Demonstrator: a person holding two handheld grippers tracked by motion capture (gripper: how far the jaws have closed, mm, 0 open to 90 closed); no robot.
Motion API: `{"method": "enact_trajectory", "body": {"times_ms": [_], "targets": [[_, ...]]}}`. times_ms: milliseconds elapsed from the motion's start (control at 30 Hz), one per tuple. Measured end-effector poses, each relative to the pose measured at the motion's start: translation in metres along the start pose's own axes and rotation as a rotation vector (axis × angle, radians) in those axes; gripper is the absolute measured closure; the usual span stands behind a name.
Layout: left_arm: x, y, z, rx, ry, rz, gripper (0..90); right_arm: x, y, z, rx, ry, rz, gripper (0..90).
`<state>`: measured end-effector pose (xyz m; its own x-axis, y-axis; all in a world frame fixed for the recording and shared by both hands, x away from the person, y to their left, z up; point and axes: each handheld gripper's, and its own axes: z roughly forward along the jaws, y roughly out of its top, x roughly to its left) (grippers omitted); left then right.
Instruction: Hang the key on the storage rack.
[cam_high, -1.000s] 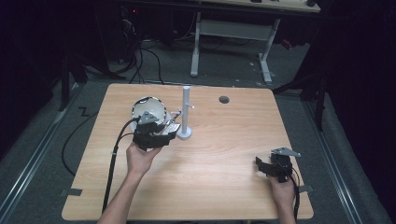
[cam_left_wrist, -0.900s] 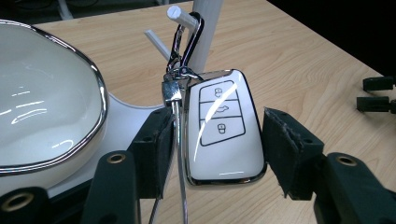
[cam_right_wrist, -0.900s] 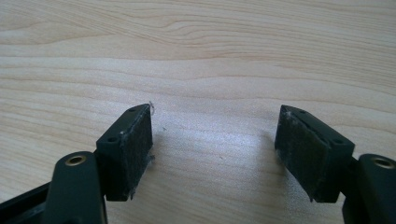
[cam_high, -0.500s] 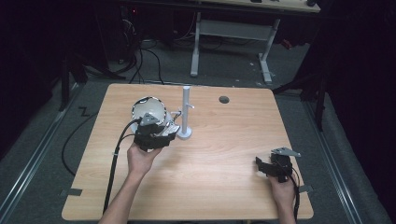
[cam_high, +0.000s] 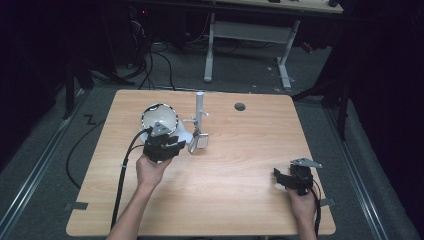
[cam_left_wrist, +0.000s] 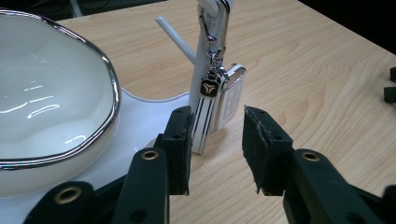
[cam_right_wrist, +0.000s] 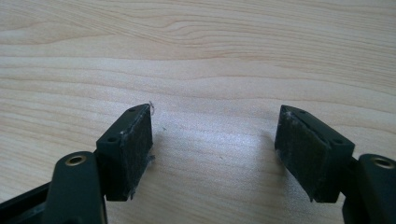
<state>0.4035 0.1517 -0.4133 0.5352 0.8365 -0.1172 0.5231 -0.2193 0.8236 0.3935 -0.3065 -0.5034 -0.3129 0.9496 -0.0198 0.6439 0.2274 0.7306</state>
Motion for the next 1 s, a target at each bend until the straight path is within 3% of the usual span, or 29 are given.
{"method": "enact_trajectory", "body": {"times_ms": [300, 1000], "targets": [[0.003, -0.011, -0.001, -0.003, 0.008, -0.024, 62.9, 0.000, 0.000, 0.000, 0.000, 0.000, 0.000, 27.9], [0.013, -0.023, -0.027, -0.057, 0.039, -0.061, 61.3, 0.000, 0.000, 0.000, 0.000, 0.000, 0.002, 27.9]]}}
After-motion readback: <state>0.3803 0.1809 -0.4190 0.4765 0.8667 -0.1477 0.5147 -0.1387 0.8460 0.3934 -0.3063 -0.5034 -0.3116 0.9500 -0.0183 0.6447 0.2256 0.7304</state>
